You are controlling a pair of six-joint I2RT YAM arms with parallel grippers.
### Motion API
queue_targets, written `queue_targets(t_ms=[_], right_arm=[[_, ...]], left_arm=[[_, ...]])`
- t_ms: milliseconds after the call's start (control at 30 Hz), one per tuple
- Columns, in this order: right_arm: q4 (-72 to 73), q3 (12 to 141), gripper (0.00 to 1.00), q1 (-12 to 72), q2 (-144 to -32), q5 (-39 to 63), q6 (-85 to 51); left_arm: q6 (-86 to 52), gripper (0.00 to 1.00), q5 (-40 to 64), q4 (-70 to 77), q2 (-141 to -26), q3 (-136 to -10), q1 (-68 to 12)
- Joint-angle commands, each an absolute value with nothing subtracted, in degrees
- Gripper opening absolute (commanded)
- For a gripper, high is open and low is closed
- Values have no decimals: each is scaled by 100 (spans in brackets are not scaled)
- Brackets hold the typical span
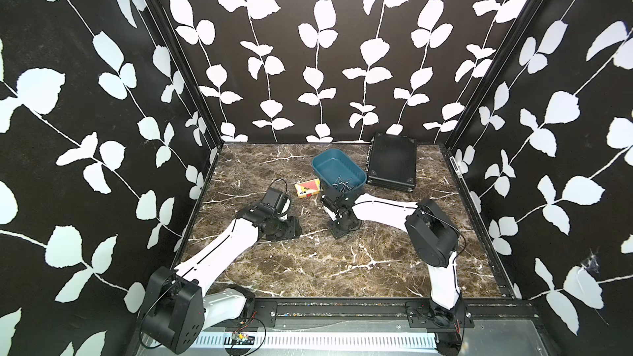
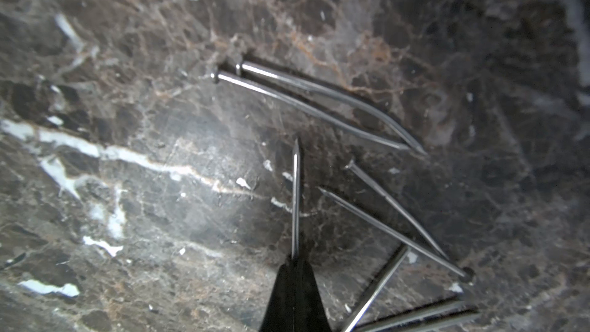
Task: Put the nails on the desktop into the storage box
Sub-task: Pick up the nail from the center of the board, then place the nail in the storage box.
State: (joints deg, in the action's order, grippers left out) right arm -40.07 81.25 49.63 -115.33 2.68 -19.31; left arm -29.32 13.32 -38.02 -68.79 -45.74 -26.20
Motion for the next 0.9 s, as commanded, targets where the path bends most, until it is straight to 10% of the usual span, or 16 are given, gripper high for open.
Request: queue_targets(t_ms=[0,400,867], right_arm=[[-3894,8112,0,5040,-11093,511,-1968],[-1908,8253,0,3649,-10214,2280,-4411],[-1268,9107,10,2948,-11610,975,-6341]], left_arm=[[-2862,60,1389,-3853,-6873,-4681,-2584],[-2901,60,1312,-3996,-6422,-4608,-2575],[-2698,60,1252,-4373,-6116,-4569,-2575]])
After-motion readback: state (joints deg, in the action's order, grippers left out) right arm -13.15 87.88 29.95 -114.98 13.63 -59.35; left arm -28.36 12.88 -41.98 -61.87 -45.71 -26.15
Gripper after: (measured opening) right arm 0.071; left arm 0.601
